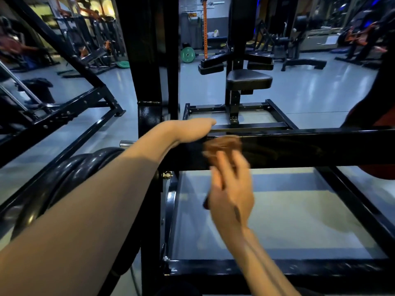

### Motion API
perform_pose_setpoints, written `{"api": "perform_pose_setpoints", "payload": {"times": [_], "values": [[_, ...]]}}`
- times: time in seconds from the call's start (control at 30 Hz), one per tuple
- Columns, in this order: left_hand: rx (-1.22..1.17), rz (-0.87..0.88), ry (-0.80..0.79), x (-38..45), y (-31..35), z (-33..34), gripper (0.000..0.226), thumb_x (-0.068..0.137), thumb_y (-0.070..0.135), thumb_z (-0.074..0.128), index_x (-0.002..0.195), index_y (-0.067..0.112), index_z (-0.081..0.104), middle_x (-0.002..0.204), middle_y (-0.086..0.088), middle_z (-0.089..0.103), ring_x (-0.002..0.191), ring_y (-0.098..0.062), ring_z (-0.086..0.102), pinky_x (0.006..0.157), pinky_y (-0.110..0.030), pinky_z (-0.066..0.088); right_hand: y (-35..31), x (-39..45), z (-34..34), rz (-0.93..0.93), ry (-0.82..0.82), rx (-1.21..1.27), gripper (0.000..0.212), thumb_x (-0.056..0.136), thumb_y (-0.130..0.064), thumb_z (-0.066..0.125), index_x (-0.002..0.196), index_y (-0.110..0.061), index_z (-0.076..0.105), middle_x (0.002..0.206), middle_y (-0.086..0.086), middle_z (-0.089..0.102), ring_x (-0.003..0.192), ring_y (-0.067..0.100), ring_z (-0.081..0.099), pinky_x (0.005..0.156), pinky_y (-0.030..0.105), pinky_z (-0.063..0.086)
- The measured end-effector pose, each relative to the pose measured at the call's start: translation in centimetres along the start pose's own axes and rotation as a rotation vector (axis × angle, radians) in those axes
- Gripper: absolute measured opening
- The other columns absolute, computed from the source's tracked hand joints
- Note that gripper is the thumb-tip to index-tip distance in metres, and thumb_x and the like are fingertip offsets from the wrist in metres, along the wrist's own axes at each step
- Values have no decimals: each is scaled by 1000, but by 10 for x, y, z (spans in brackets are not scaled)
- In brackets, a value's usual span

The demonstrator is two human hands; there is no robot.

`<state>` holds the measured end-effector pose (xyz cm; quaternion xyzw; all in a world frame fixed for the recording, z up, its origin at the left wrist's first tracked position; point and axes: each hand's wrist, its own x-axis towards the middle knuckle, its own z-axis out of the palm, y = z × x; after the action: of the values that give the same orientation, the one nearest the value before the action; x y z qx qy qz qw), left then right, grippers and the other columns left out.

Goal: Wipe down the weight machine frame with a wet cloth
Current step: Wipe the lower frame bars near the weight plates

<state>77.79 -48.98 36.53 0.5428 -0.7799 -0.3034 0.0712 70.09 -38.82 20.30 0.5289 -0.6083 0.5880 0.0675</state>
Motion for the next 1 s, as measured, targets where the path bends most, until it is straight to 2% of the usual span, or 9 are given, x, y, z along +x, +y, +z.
{"api": "perform_pose_setpoints", "payload": {"times": [0.13,0.3,0.4,0.5,0.57,0.67,0.83,0.9,1.0], "values": [[97,42,-28,2,-2,0,35,112,24,25,124,12,56,130,-9,53,110,-20,48,87,-31,37,-36,-10,35,-302,-230,-171,48,95,-24,71,141,-31,59,153,-7,47,88,17,53,64,31,55],[241,41,25,14,-10,9,34,108,15,24,104,10,58,128,-16,61,103,-27,54,91,-37,39,16,3,-30,-116,-75,-61,35,103,-17,60,137,-24,66,146,-13,52,107,6,57,92,-2,31],[309,80,22,18,-15,7,41,105,20,20,119,9,57,123,-13,63,107,-28,58,100,-44,44,37,10,-40,124,85,-78,36,103,-20,62,139,-20,65,151,-3,51,130,18,55,103,13,36],[431,93,104,16,-17,10,46,97,33,17,111,20,58,118,-8,63,102,-29,57,83,-42,41,15,10,-19,7,-14,-8,39,102,-23,63,141,-24,63,154,-6,45,129,18,55,92,26,46],[455,73,194,13,-17,15,42,104,30,17,108,21,58,111,-6,63,93,-26,56,67,-37,33,4,7,-6,-203,-152,-35,40,102,-26,62,142,-22,62,155,-3,46,116,24,60,82,31,54],[351,125,375,4,-15,24,38,107,23,21,114,18,59,111,-8,66,96,-28,60,77,-43,45,9,4,-2,-379,-256,-67,41,100,-22,63,141,-18,62,152,0,51,93,26,63,68,40,59],[-142,502,1087,-37,-43,83,28,95,18,54,119,11,68,120,-4,65,117,-19,56,103,-30,42,51,9,-32,-267,-146,-34,37,104,-28,58,139,-18,65,150,5,54,118,29,63,84,43,60],[-130,365,1303,-51,-66,122,30,85,14,63,114,9,60,118,-10,56,114,-27,51,102,-40,38,52,9,-31,-187,-79,17,36,104,-25,60,138,-16,65,150,6,52,124,27,62,89,42,59],[-117,17,1272,-59,-94,167,58,76,24,74,126,12,45,132,-12,45,125,-36,44,105,-57,33,30,12,-15,-141,-69,82,38,102,-23,63,140,-18,64,153,3,47,128,22,60,92,36,57]]}}
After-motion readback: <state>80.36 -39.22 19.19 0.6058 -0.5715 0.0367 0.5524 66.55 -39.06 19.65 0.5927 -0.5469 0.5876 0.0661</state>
